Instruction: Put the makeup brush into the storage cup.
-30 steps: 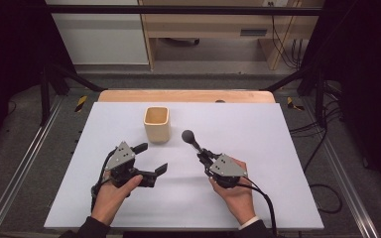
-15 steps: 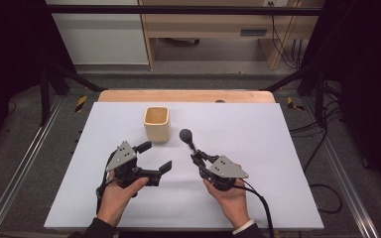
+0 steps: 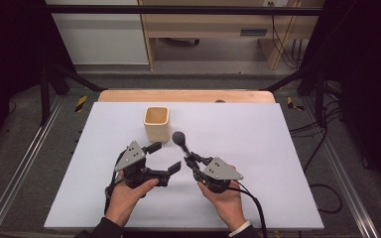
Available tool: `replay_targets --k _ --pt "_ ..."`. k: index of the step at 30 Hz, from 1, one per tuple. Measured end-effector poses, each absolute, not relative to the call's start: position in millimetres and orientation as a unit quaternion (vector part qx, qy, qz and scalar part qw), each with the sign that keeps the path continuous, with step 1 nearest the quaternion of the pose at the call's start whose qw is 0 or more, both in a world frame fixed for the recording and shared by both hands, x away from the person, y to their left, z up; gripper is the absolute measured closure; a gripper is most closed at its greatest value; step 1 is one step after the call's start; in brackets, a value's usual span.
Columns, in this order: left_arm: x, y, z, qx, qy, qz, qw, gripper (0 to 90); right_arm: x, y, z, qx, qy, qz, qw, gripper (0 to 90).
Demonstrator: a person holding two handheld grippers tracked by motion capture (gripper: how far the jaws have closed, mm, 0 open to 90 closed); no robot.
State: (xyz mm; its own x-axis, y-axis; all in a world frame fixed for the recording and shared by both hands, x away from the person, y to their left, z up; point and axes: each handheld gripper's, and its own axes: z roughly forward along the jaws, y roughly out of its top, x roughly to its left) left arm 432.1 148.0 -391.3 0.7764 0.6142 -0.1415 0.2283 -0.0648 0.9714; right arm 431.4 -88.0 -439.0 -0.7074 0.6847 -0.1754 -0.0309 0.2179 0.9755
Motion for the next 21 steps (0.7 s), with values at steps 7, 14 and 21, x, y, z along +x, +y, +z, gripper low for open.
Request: replay_targets --k 7,14,21 --pt "433 139 -389 0.702 0.301 0.166 0.623 12.2 429 -86 -439 0.226 0.72 0.58 0.307 74.5" --pt "433 131 -388 0.702 0.301 0.165 0.625 30.9 427 -84 -439 0.222 0.722 0.581 0.304 74.5" --pt "435 131 -393 0.696 0.307 0.146 0.633 45.2 426 -81 -438 0.219 0.723 0.584 0.298 74.5"
